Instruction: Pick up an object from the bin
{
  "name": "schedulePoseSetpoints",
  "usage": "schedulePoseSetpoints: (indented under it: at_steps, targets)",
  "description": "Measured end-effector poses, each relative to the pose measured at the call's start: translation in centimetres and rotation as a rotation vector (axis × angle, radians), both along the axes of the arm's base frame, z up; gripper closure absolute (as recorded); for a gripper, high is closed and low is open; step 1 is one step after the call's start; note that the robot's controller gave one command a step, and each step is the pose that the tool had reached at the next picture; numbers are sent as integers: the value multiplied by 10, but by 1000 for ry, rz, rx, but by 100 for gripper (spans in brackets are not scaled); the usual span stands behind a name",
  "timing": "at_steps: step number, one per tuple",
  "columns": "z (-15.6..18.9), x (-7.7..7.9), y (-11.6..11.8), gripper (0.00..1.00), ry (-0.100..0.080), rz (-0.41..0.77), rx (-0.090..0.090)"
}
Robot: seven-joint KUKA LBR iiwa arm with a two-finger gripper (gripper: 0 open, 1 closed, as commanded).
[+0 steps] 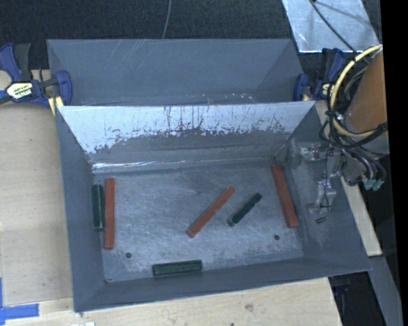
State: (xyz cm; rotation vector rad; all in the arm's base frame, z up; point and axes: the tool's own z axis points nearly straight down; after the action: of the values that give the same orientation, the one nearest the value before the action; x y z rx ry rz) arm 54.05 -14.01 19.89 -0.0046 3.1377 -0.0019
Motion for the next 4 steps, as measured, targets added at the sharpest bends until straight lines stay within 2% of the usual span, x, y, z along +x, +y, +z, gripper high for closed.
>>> schedulePoseSetpoints:
  at_steps: [1,2,3,4]
  targets:
    - [0,0,0,0,0,0,0]
    - [-64,12,50,0,-5,28,-1]
    - [-126,43,94,0,1,-59,1]
    - [-128,50,102,100,-2,-62,1]
